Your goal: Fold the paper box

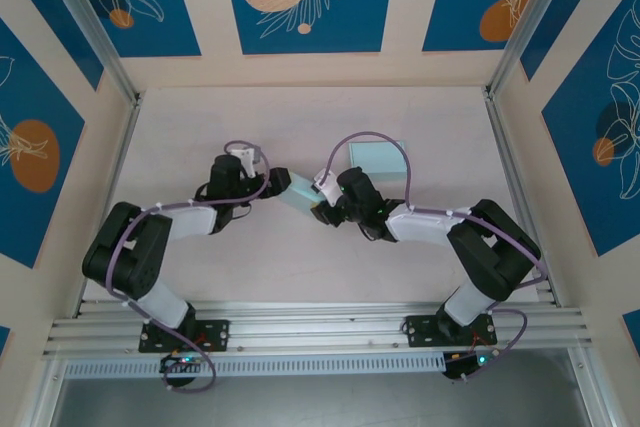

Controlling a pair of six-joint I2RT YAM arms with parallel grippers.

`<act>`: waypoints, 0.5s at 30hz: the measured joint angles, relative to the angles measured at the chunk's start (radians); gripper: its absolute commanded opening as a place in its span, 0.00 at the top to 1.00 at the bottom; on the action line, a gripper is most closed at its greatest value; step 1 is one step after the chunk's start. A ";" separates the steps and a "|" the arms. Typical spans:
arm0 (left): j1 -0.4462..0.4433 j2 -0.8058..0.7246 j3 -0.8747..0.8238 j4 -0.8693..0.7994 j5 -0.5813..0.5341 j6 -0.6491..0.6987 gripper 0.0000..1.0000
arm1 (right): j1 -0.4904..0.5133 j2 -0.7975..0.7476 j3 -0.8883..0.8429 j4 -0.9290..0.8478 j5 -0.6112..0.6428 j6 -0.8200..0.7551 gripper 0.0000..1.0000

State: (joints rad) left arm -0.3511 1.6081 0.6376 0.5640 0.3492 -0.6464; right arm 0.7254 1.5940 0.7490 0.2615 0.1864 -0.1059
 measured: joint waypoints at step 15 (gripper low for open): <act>0.126 -0.127 -0.002 -0.111 0.104 -0.191 0.00 | 0.001 0.000 0.000 0.001 -0.006 -0.007 0.76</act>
State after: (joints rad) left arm -0.2253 1.4815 0.6353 0.4526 0.4530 -0.8375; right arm 0.7265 1.5940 0.7490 0.2623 0.1806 -0.1131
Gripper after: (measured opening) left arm 0.997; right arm 0.439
